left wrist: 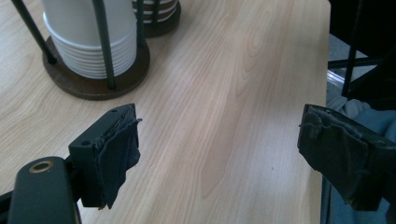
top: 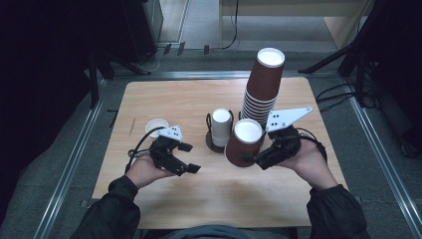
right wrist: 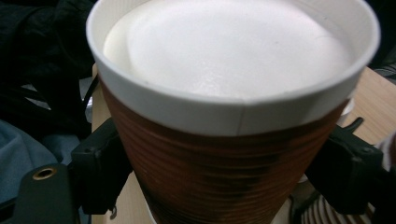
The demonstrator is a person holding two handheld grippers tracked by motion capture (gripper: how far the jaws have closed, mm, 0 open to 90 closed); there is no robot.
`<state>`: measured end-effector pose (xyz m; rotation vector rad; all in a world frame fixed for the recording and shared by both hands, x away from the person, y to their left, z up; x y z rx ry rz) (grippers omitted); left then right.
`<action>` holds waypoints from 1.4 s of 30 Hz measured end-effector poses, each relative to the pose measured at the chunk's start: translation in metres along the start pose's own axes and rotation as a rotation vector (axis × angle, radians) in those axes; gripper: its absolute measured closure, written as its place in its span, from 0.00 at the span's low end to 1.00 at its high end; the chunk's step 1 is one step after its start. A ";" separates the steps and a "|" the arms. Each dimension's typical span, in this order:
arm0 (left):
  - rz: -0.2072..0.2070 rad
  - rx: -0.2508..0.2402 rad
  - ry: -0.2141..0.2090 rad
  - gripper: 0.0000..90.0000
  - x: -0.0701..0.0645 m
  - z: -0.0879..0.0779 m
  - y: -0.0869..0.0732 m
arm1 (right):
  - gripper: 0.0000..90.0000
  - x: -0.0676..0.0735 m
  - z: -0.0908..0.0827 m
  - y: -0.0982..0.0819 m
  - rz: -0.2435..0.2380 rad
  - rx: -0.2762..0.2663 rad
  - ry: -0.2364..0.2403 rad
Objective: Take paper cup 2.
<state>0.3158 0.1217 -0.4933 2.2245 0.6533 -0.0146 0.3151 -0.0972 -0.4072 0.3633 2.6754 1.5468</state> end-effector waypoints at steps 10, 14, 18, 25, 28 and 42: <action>0.013 -0.010 -0.034 0.08 -0.006 0.002 0.002 | 0.18 0.001 0.030 -0.021 0.006 -0.016 0.003; 0.027 -0.022 -0.051 0.08 -0.010 0.004 0.005 | 0.18 0.001 0.043 -0.033 0.015 -0.012 0.023; 0.061 -0.017 -0.072 0.04 -0.014 0.007 0.005 | 0.18 0.001 0.055 -0.040 0.021 -0.026 0.041; 0.073 -0.007 -0.097 0.00 -0.018 0.018 0.005 | 0.18 0.000 0.073 -0.049 0.034 -0.034 0.089; 0.087 0.006 -0.097 0.00 -0.020 0.022 0.004 | 0.18 0.000 0.077 -0.050 0.033 -0.035 0.096; 0.088 0.004 -0.108 0.00 -0.021 0.037 0.005 | 0.18 0.005 0.092 -0.036 0.062 -0.148 0.163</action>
Point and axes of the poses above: each handheld gripper's, and its own axes: z roughly forward along the jaws, y roughly out of its top, x roughly to its left, the point moved 7 cm from there along z, roughly forward along the jaws, and after that the axes turned 3 degrees about y, right-handed, at the moved point
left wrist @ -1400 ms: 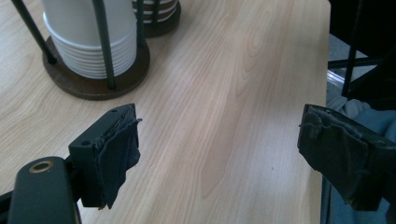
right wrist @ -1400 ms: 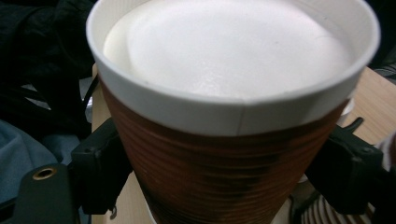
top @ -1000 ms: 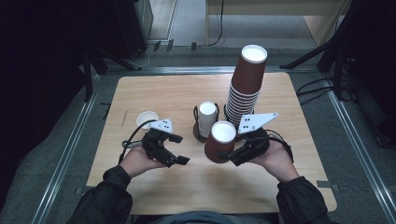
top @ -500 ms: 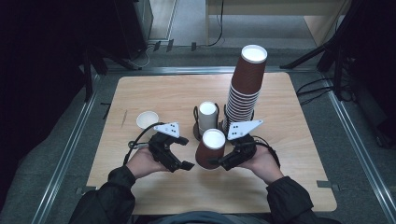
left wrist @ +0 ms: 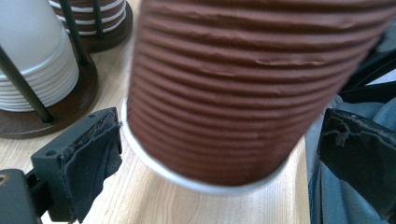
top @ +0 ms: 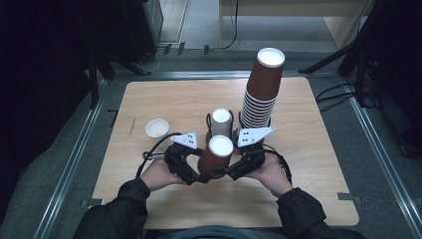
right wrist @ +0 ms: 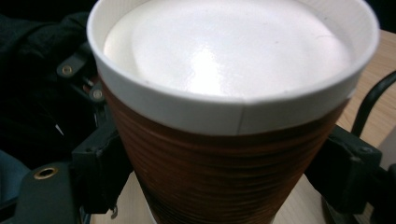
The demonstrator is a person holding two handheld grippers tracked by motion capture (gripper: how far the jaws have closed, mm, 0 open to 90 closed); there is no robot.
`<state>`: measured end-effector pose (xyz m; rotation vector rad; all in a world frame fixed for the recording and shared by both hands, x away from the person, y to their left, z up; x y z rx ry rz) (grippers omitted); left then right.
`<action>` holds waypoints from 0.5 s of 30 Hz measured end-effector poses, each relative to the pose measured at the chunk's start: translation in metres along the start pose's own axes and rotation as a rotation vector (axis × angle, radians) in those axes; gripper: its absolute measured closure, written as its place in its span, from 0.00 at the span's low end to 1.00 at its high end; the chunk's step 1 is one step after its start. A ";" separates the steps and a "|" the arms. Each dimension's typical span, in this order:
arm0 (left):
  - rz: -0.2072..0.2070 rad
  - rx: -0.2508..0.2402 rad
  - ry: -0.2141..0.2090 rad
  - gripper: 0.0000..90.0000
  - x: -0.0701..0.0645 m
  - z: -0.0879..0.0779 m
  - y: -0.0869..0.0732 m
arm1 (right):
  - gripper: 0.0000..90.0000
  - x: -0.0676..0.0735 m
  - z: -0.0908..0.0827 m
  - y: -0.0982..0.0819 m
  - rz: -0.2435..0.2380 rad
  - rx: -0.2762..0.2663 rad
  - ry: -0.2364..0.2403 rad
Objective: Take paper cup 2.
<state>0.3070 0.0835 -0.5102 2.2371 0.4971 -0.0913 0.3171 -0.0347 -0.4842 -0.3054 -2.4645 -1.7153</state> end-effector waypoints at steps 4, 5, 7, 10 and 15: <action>0.006 0.009 -0.001 0.00 -0.001 0.003 0.000 | 0.18 0.003 0.004 0.002 0.005 -0.018 0.017; 0.006 0.010 0.000 0.00 -0.001 0.003 0.000 | 0.18 0.004 0.005 0.002 0.006 -0.023 0.020; 0.011 0.005 -0.004 0.00 -0.002 0.004 0.001 | 0.18 0.005 0.006 0.003 0.011 -0.039 0.026; 0.015 0.002 -0.001 0.00 -0.003 0.004 0.001 | 0.18 0.006 0.007 0.005 0.024 -0.059 0.037; 0.014 0.003 0.013 0.06 -0.001 0.003 0.000 | 0.18 0.005 0.008 0.005 0.028 -0.059 0.037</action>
Point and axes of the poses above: each handheld gripper's, and its own axes: z roughly forward along the jaws, y roughly out of its top, x roughly to its left, the point moved 7 cm from there along z, roughly forward along the jaws, and after that the axes turned 3 degrees about y, right-handed, at the moved point
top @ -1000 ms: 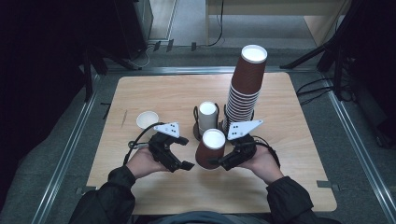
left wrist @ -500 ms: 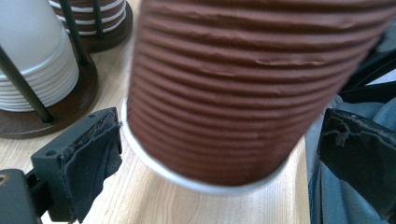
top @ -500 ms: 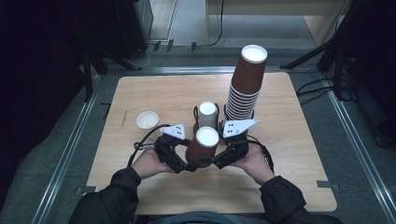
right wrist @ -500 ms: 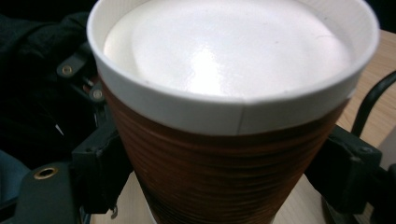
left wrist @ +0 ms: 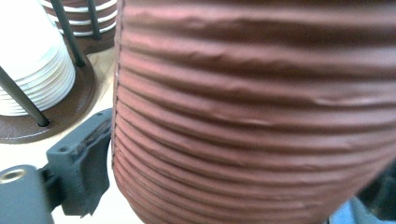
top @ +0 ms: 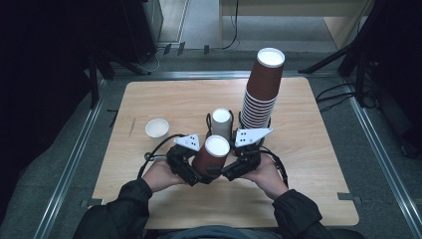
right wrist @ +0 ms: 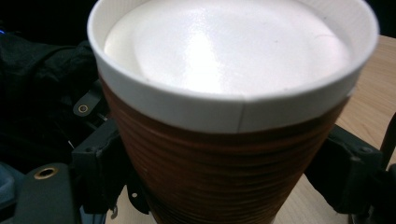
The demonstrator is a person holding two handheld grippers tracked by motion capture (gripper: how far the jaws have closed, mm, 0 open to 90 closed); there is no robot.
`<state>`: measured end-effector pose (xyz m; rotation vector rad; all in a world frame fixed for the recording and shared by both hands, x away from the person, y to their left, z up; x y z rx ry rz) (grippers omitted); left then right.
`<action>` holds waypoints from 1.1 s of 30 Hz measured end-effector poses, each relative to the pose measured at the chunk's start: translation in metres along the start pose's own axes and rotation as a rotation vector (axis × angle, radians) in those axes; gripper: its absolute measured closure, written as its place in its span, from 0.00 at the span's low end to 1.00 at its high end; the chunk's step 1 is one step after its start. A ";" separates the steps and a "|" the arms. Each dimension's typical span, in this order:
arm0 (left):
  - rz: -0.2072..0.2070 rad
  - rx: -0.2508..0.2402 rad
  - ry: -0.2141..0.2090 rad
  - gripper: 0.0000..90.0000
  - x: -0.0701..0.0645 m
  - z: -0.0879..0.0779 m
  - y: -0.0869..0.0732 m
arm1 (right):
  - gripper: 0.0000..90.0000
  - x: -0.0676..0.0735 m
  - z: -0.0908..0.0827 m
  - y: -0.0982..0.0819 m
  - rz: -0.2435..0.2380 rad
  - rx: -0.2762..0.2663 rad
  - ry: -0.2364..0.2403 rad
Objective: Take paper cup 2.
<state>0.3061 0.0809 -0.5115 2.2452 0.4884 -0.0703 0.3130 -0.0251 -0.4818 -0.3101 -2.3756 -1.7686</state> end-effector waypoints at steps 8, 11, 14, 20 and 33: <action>0.006 0.014 0.000 0.09 0.001 0.000 -0.001 | 0.18 -0.001 -0.001 -0.001 0.000 0.015 0.000; 0.004 0.018 -0.001 0.10 0.001 0.000 -0.002 | 0.19 -0.001 0.000 -0.002 0.002 0.025 -0.002; 0.003 0.009 0.000 0.10 0.001 -0.001 -0.001 | 0.19 -0.001 -0.001 -0.001 0.007 0.023 0.000; 0.008 -0.001 -0.009 0.12 0.002 -0.006 -0.001 | 0.18 -0.001 -0.003 -0.001 0.022 0.027 0.001; 0.023 0.052 0.040 0.13 0.012 -0.025 -0.009 | 0.18 -0.002 -0.016 -0.005 -0.007 0.101 -0.053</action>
Point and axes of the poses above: each handheld gripper's, and its own axes: z roughly forward along the jaws, y roughly out of its top, x roughly to its left, the point moved 7 cm from there along z, roughly forward along the jaws, and after that the axes turned 3 degrees about y, right-handed, at the moved point
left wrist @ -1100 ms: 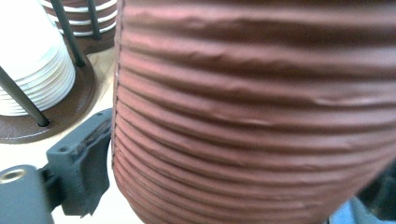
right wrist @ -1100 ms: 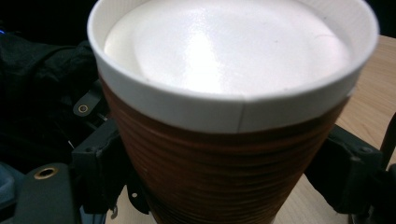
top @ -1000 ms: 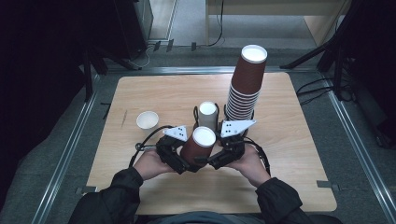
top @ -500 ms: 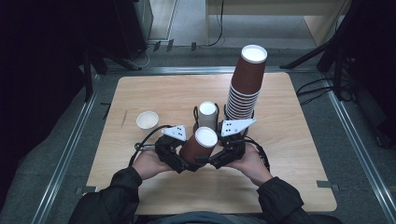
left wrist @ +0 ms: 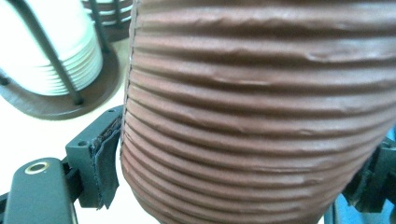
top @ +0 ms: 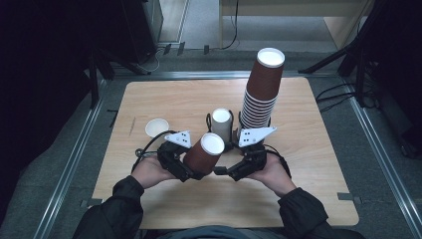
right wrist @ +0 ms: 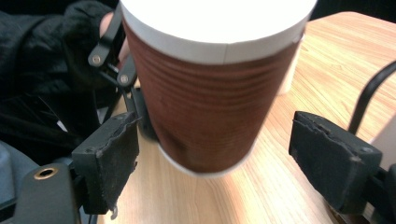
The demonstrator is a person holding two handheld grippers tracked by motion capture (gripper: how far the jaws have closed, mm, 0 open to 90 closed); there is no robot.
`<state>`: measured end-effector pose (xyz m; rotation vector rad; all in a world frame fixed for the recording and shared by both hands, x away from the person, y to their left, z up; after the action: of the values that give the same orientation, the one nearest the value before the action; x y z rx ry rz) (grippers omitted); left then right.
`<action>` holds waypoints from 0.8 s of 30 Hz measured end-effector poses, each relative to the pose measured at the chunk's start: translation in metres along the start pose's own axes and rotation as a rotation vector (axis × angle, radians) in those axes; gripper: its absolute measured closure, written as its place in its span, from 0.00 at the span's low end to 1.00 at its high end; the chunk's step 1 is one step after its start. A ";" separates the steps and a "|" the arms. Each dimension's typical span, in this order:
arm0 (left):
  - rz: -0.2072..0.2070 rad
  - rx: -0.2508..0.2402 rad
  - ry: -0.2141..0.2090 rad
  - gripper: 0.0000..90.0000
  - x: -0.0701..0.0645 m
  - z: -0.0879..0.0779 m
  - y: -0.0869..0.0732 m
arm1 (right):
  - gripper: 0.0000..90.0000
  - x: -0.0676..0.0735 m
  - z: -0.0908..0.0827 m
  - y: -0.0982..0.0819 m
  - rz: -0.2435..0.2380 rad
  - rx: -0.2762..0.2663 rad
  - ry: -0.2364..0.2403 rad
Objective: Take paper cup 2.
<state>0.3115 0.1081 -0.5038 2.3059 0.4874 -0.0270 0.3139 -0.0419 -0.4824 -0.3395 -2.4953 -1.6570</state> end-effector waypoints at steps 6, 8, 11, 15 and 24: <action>0.012 0.060 0.018 0.13 0.003 -0.003 -0.005 | 0.18 -0.005 -0.003 -0.011 -0.012 0.086 -0.048; 0.015 0.085 0.021 0.13 0.004 -0.003 -0.007 | 0.19 -0.006 -0.004 -0.013 -0.012 0.103 -0.069; 0.032 0.130 0.025 0.13 0.007 -0.005 -0.008 | 0.19 -0.007 -0.005 -0.015 -0.006 0.126 -0.079; 0.039 0.176 0.035 0.13 0.010 -0.007 -0.006 | 0.19 -0.008 -0.005 -0.022 -0.005 0.174 -0.088; 0.103 0.284 0.065 0.12 0.015 -0.003 0.003 | 0.19 -0.011 -0.006 -0.027 0.012 0.205 -0.096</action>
<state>0.3259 0.1132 -0.5016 2.6144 0.4187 0.0315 0.3179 -0.0586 -0.5066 -0.4180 -2.6968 -1.3950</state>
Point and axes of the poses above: each handheld gripper's, and its own axes: z roughly forward along the jaws, y roughly out of its top, x roughly to its left, the point moved 7 cm from there along z, roughly forward along the jaws, and after that the axes turned 3 degrees about y, right-handed, at the moved point
